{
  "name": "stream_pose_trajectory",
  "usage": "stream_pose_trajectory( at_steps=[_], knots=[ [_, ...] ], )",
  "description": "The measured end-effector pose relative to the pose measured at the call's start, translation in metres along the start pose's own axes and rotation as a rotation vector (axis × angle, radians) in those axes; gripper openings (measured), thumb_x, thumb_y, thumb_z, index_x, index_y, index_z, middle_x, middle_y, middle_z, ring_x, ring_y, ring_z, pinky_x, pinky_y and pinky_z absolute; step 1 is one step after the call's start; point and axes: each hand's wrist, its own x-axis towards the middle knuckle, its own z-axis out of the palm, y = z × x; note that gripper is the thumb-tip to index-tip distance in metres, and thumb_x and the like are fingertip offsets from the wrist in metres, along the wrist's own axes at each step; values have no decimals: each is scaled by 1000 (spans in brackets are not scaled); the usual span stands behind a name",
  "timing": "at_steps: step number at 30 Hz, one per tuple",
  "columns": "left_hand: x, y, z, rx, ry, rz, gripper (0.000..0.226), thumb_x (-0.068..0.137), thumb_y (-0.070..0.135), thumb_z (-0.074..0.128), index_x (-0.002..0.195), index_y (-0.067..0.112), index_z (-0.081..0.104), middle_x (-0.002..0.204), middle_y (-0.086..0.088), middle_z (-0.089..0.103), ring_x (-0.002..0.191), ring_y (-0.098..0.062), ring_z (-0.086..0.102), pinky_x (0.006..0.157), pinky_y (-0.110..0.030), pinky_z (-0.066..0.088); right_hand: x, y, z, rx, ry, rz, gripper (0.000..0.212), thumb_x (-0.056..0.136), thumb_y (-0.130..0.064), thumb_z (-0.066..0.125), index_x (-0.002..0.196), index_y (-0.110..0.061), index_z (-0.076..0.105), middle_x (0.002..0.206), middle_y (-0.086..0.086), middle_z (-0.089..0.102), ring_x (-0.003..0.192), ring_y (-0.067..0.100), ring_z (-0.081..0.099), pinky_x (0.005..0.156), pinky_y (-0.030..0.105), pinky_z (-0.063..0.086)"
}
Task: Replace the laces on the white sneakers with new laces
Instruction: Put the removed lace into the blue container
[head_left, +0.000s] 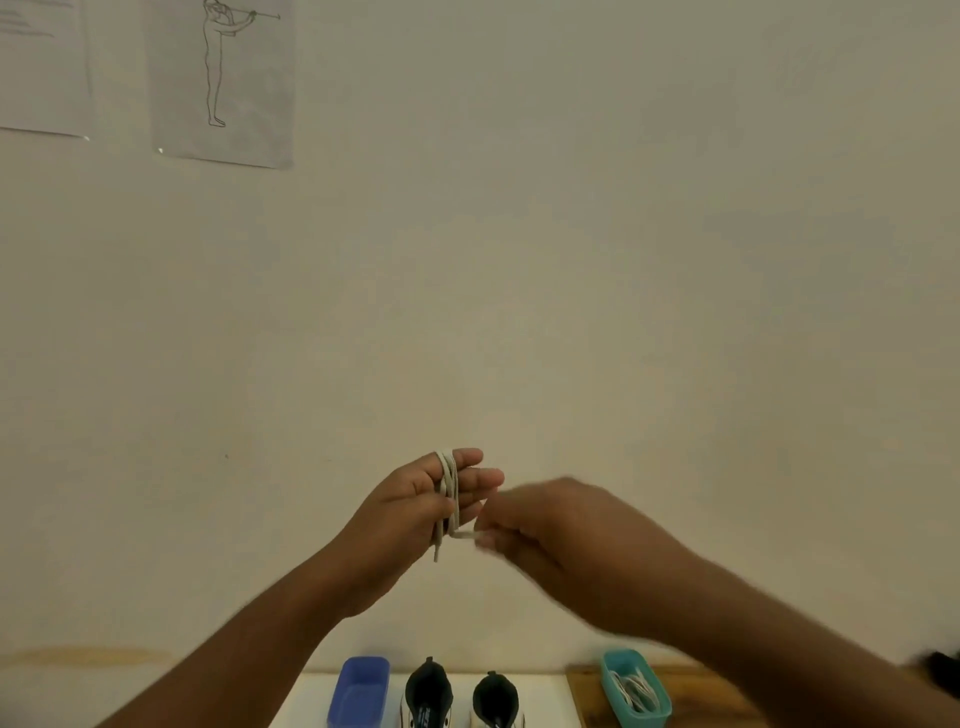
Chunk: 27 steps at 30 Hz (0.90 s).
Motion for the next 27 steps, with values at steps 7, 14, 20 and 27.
stream_pose_trajectory(
  at_steps=[7,14,20,27],
  knots=[
    [-12,1,14,-160,-270,-170,51,97,-16,24,132,3,56,124,-21,67,121,-33,63,107,-42,49,41,42,-19,253,89,108,12,100,-31,65,95,-25,74,90,-15,72,88,3,66,76,23,52],
    [-17,10,9,-453,-272,-185,56,94,-14,20,118,-1,69,116,-29,66,113,-40,65,95,-42,56,40,61,16,739,64,283,19,102,-24,60,100,-19,78,94,8,76,84,23,66,81,46,57],
    [-14,9,10,-615,-178,-158,52,91,-11,25,119,-2,68,123,-30,64,117,-40,64,99,-44,54,18,43,56,826,124,310,25,97,-3,54,100,-11,77,91,15,75,87,34,69,87,51,57],
    [-14,4,15,-660,-117,-144,53,95,-10,22,121,-4,67,124,-30,64,117,-40,64,96,-42,56,-3,16,75,668,338,333,27,95,0,53,85,-18,71,78,1,69,73,11,61,71,29,56]
  ],
)
